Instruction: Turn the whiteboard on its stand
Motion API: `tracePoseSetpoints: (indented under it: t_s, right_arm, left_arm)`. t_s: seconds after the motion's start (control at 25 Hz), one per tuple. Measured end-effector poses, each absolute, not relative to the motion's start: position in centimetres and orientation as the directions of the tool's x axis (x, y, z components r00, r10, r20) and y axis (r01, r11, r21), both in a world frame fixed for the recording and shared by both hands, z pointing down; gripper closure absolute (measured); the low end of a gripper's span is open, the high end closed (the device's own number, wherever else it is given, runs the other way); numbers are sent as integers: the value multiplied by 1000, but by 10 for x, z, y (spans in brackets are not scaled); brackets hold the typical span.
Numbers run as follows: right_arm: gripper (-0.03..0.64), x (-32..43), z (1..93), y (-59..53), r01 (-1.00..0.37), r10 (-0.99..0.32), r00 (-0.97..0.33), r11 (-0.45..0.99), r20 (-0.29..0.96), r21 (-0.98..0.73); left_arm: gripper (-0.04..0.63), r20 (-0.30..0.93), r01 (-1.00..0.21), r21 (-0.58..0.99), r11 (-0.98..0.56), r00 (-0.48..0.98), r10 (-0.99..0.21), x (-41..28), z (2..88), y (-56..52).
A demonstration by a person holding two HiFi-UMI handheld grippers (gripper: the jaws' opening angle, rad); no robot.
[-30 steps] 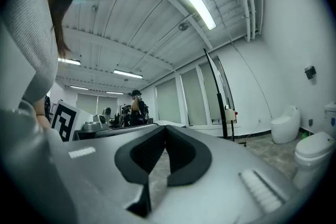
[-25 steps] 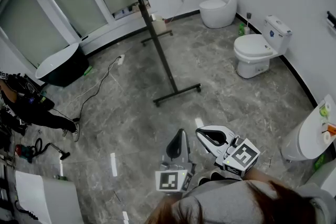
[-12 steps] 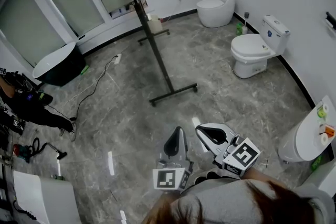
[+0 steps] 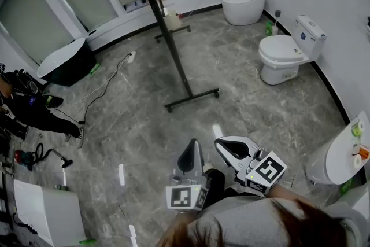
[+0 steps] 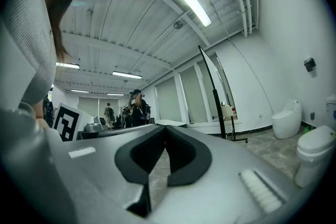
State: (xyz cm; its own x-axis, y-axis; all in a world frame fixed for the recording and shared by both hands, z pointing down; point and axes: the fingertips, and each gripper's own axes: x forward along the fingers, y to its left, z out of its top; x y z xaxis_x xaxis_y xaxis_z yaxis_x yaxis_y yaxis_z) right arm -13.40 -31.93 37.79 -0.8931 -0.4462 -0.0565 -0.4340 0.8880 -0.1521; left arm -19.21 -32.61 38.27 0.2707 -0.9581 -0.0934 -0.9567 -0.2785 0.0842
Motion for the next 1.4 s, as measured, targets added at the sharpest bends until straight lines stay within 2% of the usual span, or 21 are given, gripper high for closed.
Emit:
tracePoseSetpoints:
  t_s: [0.44,1.16,1.4]
  right_arm:
    - [613,-165,386,-403,-439,-450,-892,887,-51,-146]
    - [612,-270,364,-659,-521,-534,-841,843,-89,-135]
    - [612,-275,374,-694,-548,-560,-828,822,-41,-157]
  left_arm:
    - [595,-118,-958,104,-266,254,-960,-227,383,-413]
    - [595,-103,-938,66,-341,334,-937,-330,373,-666]
    - [595,-69,-940,98,-326,320,-945,-344,384,-704]
